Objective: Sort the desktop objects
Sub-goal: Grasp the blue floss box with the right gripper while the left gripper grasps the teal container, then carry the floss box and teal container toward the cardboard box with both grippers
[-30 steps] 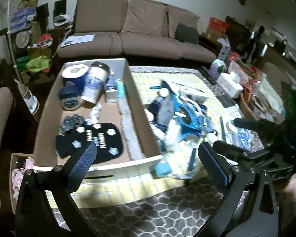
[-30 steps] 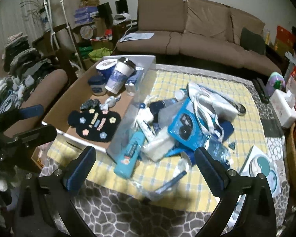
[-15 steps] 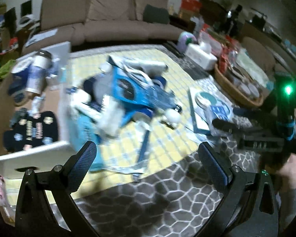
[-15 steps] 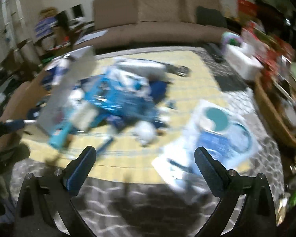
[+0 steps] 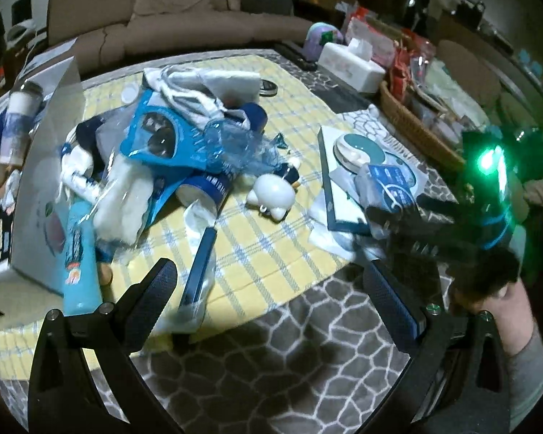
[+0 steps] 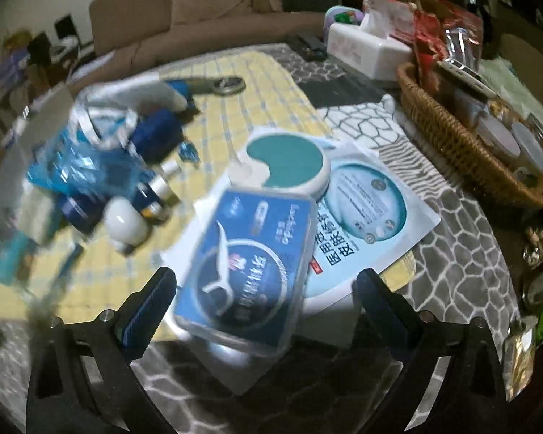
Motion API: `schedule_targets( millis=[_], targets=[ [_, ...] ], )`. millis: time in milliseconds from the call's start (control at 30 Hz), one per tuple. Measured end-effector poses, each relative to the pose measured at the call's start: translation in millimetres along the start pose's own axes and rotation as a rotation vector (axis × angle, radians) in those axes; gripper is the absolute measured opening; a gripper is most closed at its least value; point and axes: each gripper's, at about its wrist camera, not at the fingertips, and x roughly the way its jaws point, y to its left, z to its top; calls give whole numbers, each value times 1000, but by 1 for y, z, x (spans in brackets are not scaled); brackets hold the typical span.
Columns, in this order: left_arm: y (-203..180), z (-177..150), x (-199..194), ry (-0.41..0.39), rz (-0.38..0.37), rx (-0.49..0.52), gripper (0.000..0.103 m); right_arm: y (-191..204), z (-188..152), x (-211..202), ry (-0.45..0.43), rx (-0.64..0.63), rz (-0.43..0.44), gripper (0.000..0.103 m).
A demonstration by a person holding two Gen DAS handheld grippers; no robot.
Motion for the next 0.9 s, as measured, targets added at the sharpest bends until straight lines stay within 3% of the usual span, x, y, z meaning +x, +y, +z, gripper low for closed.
schedule_targets(
  millis=[33, 67, 100, 167, 300, 600, 733, 900],
  targets=[
    [-1, 4, 2, 0, 2, 6, 103, 0, -2, 4, 10, -16, 9, 86],
    [-3, 8, 4, 0, 3, 12, 103, 0, -3, 6, 16, -24, 19, 66],
    [-6, 13, 8, -1, 3, 19, 103, -2, -3, 3, 8, -35, 12, 63],
    [-12, 22, 15, -3, 1, 28, 103, -7, -4, -2, -9, -30, 7, 63],
    [-30, 44, 34, -11, -1, 64, 103, -31, -4, -18, -40, 65, 96, 63],
    [-99, 103, 116, -10, -17, 224, 103, -91, 2, -47, -125, 223, 87, 63],
    [-128, 106, 153, 11, -2, 302, 103, -105, 3, -51, -131, 248, 80, 63],
    [-134, 105, 184, 41, -3, 298, 103, -110, 6, -49, -124, 243, 92, 63]
  ],
)
